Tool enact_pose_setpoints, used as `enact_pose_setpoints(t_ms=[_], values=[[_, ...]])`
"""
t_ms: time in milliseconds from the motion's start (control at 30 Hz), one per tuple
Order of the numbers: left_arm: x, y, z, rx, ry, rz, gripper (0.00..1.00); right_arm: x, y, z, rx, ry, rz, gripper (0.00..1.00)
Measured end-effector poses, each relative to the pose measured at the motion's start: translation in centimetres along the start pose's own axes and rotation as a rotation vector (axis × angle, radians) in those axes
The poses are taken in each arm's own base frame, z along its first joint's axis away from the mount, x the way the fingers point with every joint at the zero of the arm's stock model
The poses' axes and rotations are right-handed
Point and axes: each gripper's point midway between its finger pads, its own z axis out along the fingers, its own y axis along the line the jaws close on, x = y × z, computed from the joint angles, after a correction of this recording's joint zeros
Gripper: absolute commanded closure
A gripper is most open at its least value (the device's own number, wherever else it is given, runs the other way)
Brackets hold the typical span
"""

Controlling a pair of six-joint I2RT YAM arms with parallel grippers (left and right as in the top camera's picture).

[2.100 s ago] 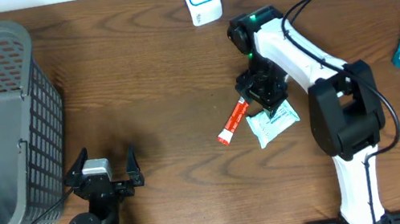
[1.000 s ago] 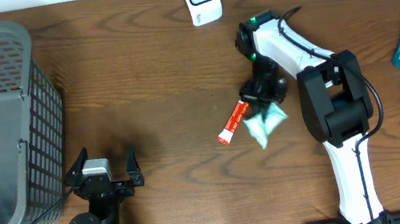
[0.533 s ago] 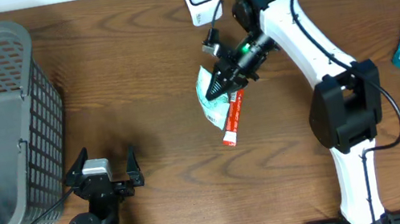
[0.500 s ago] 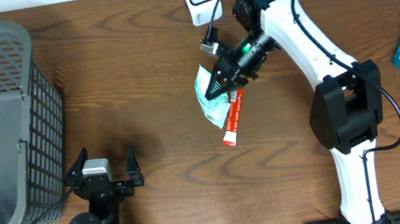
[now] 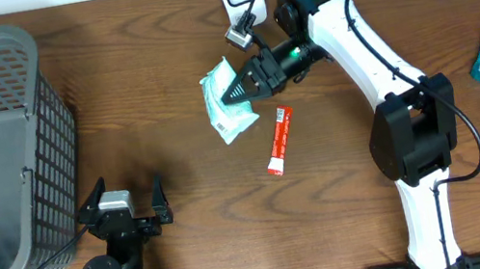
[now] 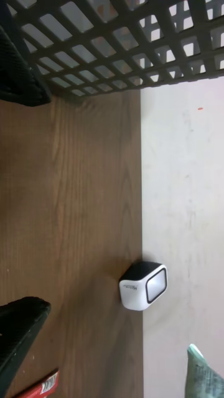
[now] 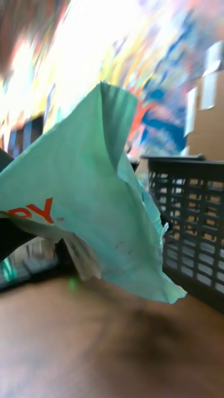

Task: Scan the item barcode
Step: 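Hold the wipes pack up against the white scanner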

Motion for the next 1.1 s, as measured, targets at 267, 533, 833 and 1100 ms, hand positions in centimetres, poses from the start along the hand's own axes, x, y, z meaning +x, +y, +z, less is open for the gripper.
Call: enact_pose_setpoints(t_ms=[267, 533, 833, 1100], values=[[0.0, 0.0, 0.0, 0.000, 0.000, 0.000, 0.02, 0.1, -0.2, -0.2, 0.009, 0.000, 0.251, 0.99], [0.0, 0.0, 0.0, 0.000, 0.000, 0.000, 0.02, 0.5, -4.1, -1.6, 0.222, 0.028, 0.223, 0.98], [0.0, 0.0, 0.0, 0.000, 0.000, 0.000, 0.02, -2.3, -13.1, -4.9, 0.797, 0.014, 0.041, 0.99], [0.0, 0.0, 0.0, 0.000, 0.000, 0.000, 0.02, -9.6, -15.2, -5.1, 1.199, -0.106, -0.312, 0.99]])
